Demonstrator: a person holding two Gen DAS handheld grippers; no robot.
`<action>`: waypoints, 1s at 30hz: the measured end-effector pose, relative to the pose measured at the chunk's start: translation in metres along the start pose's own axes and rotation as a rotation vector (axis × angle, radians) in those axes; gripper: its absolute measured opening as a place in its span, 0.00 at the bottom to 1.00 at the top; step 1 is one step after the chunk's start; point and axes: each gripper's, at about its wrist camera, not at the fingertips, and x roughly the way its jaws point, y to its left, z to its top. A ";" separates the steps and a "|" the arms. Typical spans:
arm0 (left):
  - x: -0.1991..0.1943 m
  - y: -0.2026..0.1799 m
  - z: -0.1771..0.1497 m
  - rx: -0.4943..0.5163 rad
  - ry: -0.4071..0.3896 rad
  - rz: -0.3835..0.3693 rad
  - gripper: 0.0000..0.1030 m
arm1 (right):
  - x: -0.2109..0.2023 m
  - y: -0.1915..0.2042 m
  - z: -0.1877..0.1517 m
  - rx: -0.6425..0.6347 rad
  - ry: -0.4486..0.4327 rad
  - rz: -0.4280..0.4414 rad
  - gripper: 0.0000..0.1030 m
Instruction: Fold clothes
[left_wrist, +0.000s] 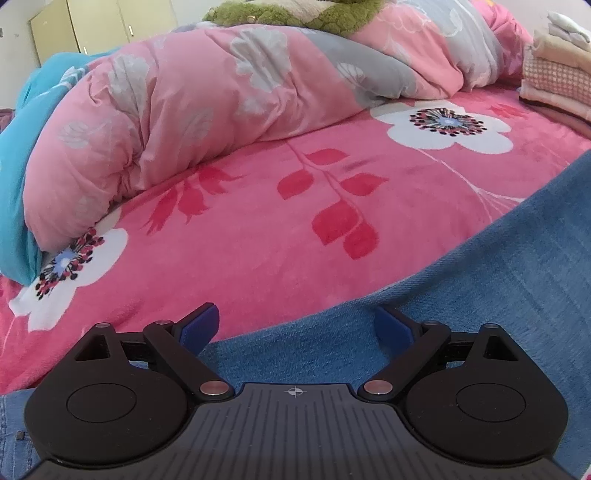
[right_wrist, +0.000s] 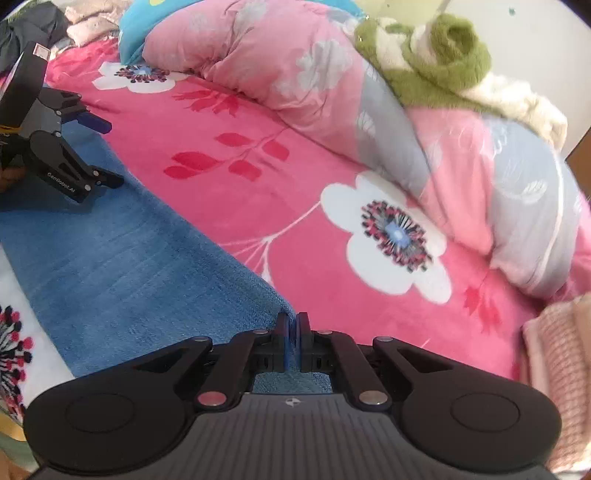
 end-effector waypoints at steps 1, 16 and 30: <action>0.000 0.000 0.001 0.000 0.000 0.001 0.90 | 0.001 -0.001 0.002 -0.005 0.002 -0.007 0.02; 0.005 0.000 -0.002 -0.005 0.007 0.010 0.90 | 0.081 -0.032 -0.058 0.032 0.053 -0.160 0.00; 0.005 -0.006 -0.001 0.009 0.009 0.045 0.91 | -0.025 -0.131 -0.158 0.640 -0.099 -0.217 0.40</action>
